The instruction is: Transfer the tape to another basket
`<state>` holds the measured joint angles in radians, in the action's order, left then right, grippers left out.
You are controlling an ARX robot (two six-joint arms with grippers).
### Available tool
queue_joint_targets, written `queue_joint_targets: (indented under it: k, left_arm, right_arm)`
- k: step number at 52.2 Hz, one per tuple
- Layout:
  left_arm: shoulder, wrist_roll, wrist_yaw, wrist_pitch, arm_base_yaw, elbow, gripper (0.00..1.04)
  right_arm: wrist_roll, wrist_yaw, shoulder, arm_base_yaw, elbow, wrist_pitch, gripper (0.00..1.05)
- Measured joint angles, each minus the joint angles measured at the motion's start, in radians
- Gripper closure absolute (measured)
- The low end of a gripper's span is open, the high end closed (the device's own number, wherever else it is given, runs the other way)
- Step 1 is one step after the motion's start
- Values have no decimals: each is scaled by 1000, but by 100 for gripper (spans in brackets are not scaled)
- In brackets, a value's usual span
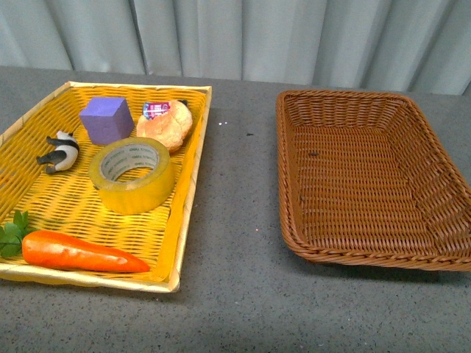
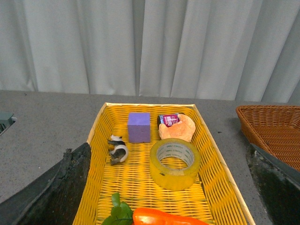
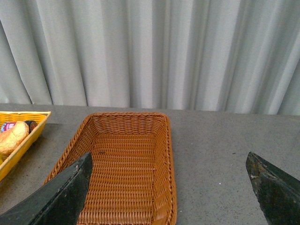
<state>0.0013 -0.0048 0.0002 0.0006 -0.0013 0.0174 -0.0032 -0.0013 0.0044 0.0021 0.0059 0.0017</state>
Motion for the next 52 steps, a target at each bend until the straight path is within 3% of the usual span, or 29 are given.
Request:
queue_joint_targets:
  k: [52]
  left_arm:
    - [0,0,0,0,0,0,7]
  right_arm:
    - [0,0,0,0,0,0,9]
